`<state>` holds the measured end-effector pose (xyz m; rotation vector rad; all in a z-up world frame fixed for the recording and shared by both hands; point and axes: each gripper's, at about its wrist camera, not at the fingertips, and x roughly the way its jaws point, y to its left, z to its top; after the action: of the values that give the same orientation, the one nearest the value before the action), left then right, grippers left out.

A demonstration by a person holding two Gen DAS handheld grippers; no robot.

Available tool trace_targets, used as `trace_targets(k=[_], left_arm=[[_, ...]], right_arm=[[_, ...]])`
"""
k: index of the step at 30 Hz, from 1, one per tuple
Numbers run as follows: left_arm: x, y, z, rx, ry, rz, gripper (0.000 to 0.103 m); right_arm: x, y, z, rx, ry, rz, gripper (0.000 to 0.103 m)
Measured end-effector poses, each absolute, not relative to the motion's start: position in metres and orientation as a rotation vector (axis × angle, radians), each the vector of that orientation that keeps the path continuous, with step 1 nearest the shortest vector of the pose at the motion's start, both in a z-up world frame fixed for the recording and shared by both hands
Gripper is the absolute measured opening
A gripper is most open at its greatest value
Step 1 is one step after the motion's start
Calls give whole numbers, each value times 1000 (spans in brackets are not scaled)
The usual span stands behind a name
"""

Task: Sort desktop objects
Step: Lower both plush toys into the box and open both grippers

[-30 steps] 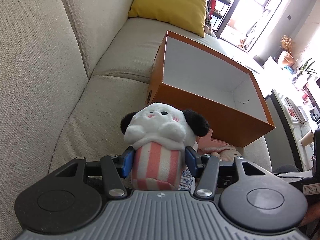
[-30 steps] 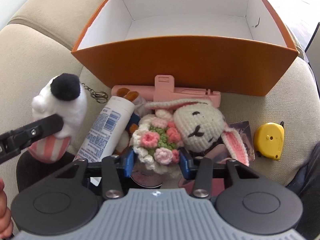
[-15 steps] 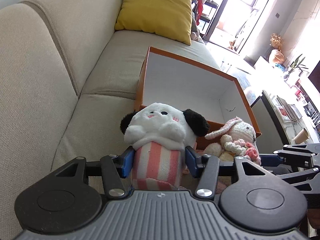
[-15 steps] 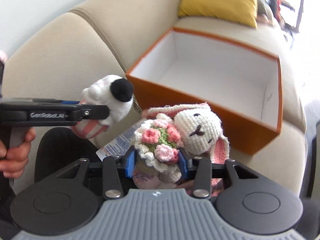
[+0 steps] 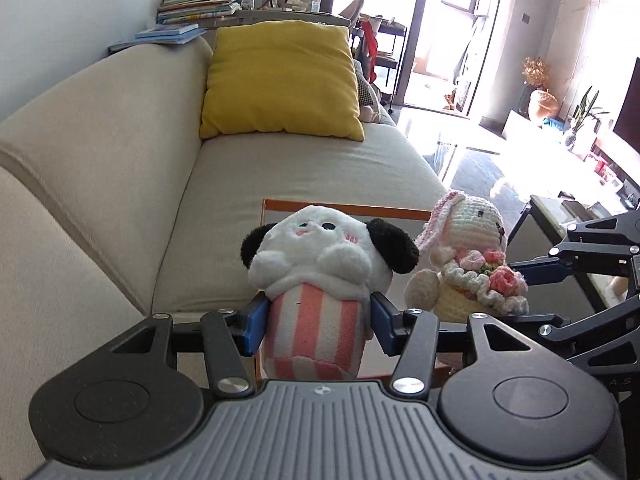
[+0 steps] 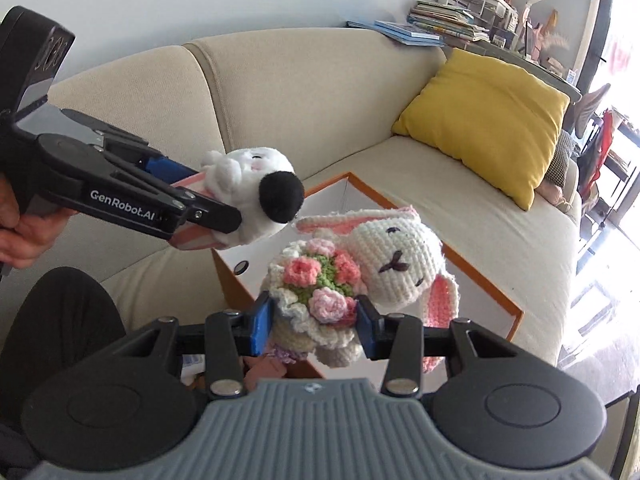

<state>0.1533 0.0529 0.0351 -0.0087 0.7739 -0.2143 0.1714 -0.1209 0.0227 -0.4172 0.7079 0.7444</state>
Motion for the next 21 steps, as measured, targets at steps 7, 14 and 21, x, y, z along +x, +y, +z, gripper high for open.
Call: trace_targets(k=[7, 14, 21], left_arm=[[200, 14, -7, 180, 900, -178, 61], [202, -29, -55, 494, 979, -140, 62], [209, -38, -76, 596, 1057, -130, 62]], right_arm=[[248, -124, -17, -348, 895, 804, 46], [276, -125, -71, -353, 1031, 887, 45], [289, -117, -96, -298, 1084, 953, 44]])
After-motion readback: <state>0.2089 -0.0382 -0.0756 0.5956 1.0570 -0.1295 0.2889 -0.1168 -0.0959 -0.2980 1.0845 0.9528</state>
